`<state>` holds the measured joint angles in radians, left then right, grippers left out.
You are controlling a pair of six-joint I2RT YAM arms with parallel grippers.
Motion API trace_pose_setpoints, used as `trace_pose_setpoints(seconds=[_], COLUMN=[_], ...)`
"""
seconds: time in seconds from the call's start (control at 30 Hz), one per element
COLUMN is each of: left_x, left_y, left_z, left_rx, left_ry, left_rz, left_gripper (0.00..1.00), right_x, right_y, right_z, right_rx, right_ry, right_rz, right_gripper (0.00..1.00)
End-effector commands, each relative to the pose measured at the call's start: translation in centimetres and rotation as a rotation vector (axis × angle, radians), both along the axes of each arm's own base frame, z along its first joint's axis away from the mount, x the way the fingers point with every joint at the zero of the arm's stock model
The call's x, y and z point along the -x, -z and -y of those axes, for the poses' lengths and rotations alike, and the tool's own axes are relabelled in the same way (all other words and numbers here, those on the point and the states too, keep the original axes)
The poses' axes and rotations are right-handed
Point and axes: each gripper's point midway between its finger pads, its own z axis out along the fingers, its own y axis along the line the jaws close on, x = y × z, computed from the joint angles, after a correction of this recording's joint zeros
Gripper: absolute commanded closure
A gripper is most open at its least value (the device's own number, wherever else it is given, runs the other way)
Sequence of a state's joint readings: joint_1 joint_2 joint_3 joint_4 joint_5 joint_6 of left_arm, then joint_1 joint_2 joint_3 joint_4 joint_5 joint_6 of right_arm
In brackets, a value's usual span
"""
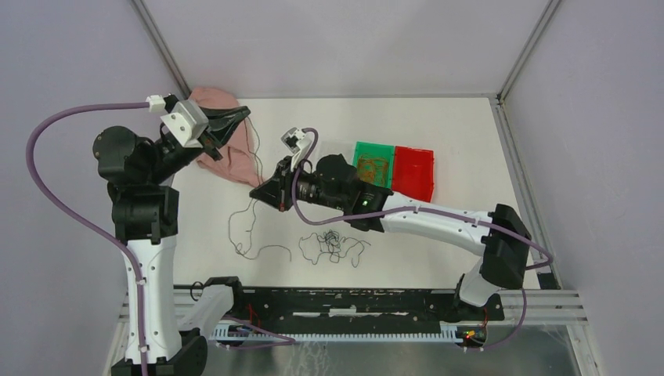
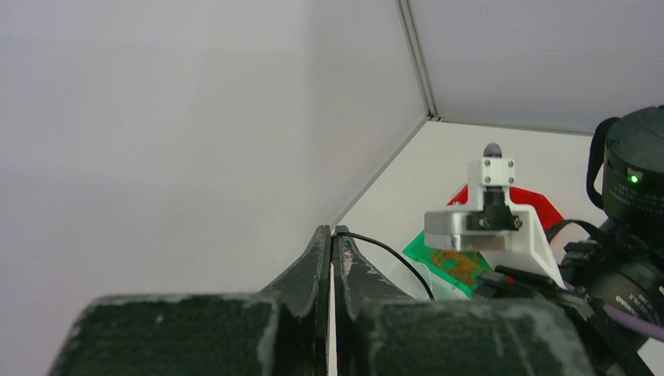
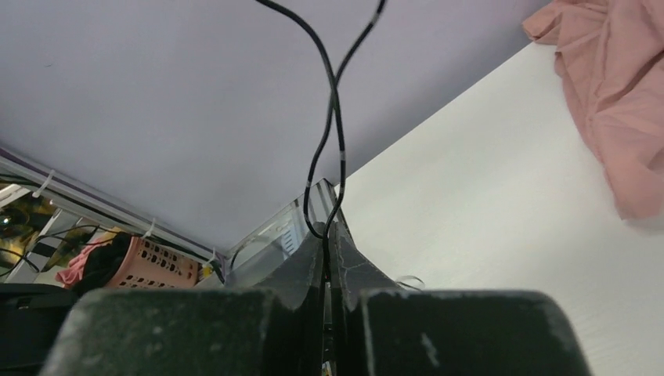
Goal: Untangle the cables
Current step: Place the cable in the bin.
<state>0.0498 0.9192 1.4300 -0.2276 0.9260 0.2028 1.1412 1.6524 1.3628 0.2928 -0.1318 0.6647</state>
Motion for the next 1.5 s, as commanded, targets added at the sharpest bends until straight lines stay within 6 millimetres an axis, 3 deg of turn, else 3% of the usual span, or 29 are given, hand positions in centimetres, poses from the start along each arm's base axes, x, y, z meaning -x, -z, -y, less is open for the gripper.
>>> trace_pose_setpoints(seconds=[0.0, 0.1, 0.2, 0.33, 0.37, 0.43, 0.53, 0.7, 1.1, 1.27, 1.47], left_x=[0.9, 1.1, 1.6, 2.5, 2.8, 3.3, 4.1, 4.5, 4.0, 3.8, 3.8], left_y=[-0.2, 0.8, 2.5, 6.1, 7.3, 10.0, 12.9, 14.2, 13.3, 13.3, 13.3], left_z=[0.1, 0.1, 0.4, 0.9, 1.1, 1.3, 1.3, 0.9, 0.4, 0.4, 0.4], left_rx=[-0.012, -0.025, -0.029, -0.026, -0.030, -0.047, -0.100, -0.146, -0.148, -0.144, -0.148], left_ry=[0.006, 0.003, 0.027, 0.077, 0.093, 0.120, 0.143, 0.123, 0.076, 0.076, 0.073], left_rz=[0.033, 0.018, -0.030, -0.153, -0.197, -0.290, -0.375, -0.392, -0.367, -0.360, -0.348], left_gripper=[0.97, 0.97, 0.96, 0.85, 0.78, 0.54, 0.24, 0.02, 0.01, 0.01, 0.01], right_x=[-3.4, -6.4, -7.9, -9.4, -9.7, -10.5, -11.9, -13.9, -17.4, -18.4, -18.9], right_y=[-5.0, -6.5, -9.1, -11.7, -12.2, -12.2, -10.9, -7.2, 0.0, 2.3, 1.2], right_z=[4.3, 8.5, 12.2, 16.8, 18.1, 20.4, 24.1, 29.9, 39.0, 40.3, 40.6], right_rx=[-0.074, -0.096, -0.115, -0.069, -0.048, 0.025, 0.150, 0.330, 0.678, 0.677, 0.563], right_ry=[0.135, 0.236, 0.297, 0.391, 0.416, 0.470, 0.563, 0.700, 0.951, 0.999, 1.035], right_rz=[0.047, 0.036, 0.075, 0.143, 0.161, 0.190, 0.223, 0.225, 0.250, 0.187, 0.144], right_gripper=[0.96, 1.00, 1.00, 1.00, 1.00, 1.00, 1.00, 1.00, 1.00, 1.00, 1.00])
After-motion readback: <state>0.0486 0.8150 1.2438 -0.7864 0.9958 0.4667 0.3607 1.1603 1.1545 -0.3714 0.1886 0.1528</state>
